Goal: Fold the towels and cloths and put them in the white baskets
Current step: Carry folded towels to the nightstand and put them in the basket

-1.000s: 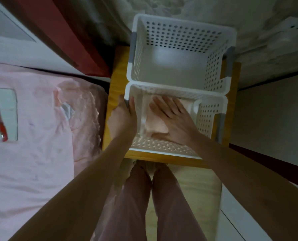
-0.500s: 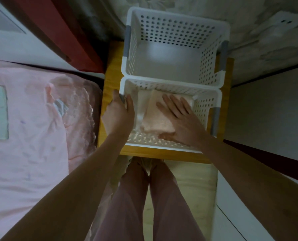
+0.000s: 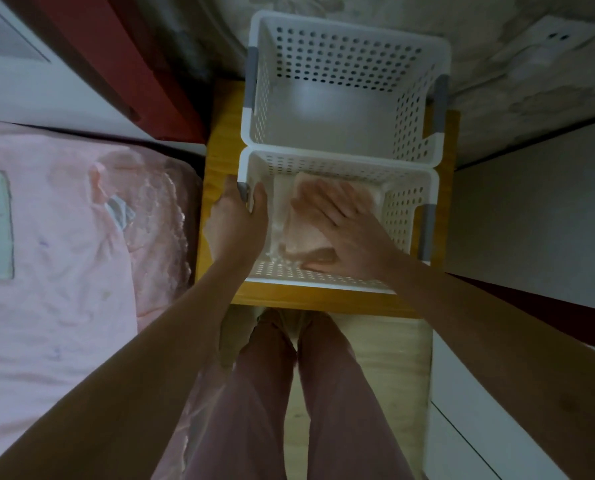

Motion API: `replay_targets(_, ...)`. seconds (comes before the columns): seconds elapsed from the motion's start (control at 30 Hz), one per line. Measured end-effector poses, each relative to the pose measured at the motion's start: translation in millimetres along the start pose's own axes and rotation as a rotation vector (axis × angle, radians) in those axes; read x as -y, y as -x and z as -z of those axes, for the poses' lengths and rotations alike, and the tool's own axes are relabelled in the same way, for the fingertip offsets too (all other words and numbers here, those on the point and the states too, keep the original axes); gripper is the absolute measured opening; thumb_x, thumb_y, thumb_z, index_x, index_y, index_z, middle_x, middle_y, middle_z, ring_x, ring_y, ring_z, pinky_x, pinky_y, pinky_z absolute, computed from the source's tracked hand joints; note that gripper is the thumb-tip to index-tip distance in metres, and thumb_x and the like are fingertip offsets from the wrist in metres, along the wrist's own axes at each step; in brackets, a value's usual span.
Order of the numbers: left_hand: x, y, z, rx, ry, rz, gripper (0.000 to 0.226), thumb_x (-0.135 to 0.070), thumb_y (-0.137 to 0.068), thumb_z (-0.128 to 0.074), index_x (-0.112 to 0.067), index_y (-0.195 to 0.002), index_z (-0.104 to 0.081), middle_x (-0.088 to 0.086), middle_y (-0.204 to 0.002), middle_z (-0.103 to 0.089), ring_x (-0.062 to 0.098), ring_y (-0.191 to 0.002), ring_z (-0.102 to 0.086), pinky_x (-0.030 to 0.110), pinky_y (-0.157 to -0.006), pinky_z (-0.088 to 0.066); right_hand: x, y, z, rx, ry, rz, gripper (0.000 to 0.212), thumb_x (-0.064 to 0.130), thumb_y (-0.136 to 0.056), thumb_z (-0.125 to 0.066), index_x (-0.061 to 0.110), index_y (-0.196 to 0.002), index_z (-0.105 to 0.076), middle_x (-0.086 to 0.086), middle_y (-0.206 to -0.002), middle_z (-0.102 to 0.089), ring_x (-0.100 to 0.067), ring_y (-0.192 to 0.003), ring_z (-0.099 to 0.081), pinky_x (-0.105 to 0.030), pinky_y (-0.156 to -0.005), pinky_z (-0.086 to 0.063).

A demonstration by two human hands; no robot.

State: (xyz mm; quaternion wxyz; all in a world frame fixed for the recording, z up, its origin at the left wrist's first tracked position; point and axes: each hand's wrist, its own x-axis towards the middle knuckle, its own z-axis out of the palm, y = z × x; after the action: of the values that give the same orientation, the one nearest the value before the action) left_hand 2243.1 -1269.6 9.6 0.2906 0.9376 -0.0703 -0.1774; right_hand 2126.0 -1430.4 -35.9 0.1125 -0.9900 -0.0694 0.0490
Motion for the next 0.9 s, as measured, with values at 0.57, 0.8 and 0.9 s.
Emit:
replay_targets(0.57,13,6,14,0.198,-0.133,0.090,0.041,-0.049,-0.096,-0.044,-0.014,-0.119,-0.049,0.003,-0.097,-0.061,0.030,-0.094,-0.061,0.034,-0.071,-0.042,14,-41,-17,0.362,0.087,-0.018,0.089,0.076,-0.088,-0.022,0.025,-0.154,0.008,-0.007,-0.162,0.014,-0.022,-0.148,0.019,-0.045,-0.120,0.010)
replay_targets(0.8,7,81,97,0.203,-0.082,0.222,0.030,-0.041,-0.092,-0.049,-0.021,-0.111,-0.062,0.001,-0.108,-0.063,0.022,-0.097,-0.057,0.035,-0.082,-0.048,43,-16,102,0.554,-0.091,0.054,0.058,0.052,-0.098,-0.037,0.010,-0.137,-0.044,-0.012,-0.149,-0.036,-0.028,-0.139,-0.031,-0.036,-0.106,-0.031)
replay_targets(0.9,5,142,145,0.167,0.010,0.293,0.020,-0.034,-0.093,-0.052,-0.023,-0.104,-0.063,0.003,-0.107,-0.064,0.022,-0.092,-0.061,0.036,-0.082,-0.053,84,-18,159,0.668,-0.124,0.081,0.039,0.041,-0.098,-0.048,0.013,-0.125,-0.053,-0.005,-0.126,-0.058,-0.023,-0.112,-0.056,-0.034,-0.085,-0.044)
